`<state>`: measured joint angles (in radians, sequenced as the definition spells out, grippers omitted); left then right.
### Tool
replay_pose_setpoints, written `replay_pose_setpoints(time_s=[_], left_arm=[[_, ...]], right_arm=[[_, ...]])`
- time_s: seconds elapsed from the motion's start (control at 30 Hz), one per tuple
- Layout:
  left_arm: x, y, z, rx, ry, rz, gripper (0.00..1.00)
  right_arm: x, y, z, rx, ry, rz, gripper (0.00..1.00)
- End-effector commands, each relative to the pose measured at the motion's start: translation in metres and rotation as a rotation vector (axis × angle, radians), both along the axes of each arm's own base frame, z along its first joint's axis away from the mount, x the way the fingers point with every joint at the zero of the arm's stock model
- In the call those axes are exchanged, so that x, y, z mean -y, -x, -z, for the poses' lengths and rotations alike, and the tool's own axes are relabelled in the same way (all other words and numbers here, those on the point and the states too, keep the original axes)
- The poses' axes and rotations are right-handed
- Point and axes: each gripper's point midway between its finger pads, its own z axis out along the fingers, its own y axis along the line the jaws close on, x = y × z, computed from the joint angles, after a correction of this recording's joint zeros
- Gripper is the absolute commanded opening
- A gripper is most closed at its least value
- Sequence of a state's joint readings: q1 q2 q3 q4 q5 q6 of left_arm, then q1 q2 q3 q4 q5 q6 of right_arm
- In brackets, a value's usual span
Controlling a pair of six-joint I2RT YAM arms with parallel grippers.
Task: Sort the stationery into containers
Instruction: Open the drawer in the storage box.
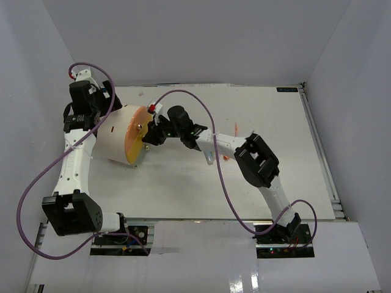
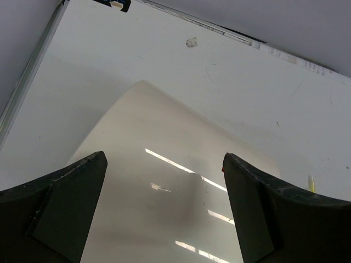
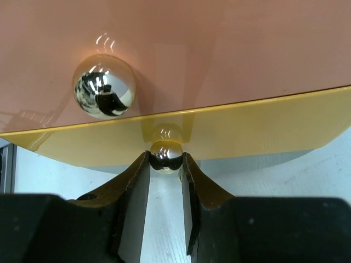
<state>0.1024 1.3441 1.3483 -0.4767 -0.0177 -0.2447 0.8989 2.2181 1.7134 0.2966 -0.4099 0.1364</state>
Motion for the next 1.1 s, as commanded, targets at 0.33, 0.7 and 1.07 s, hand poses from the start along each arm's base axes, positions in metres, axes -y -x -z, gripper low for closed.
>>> replay_pose_setpoints(time_s=[0.33, 0.7, 1.07], left_arm=[[0.000, 0.006, -0.009, 0.043, -0.012, -0.005, 0.98], [-0.001, 0.005, -0.009, 0.043, -0.017, -0.008, 0.98], [-0.001, 0.004, -0.008, 0.040, -0.018, -0.006, 0.98]], right_arm=[[0.039, 0.008, -0.033, 0.064, -0.027, 0.049, 0.08], [0.078, 0.020, -0.029, 0.076, 0.014, 0.059, 0.10], [0.099, 0.026, -0.022, 0.075, 0.047, 0.075, 0.12]])
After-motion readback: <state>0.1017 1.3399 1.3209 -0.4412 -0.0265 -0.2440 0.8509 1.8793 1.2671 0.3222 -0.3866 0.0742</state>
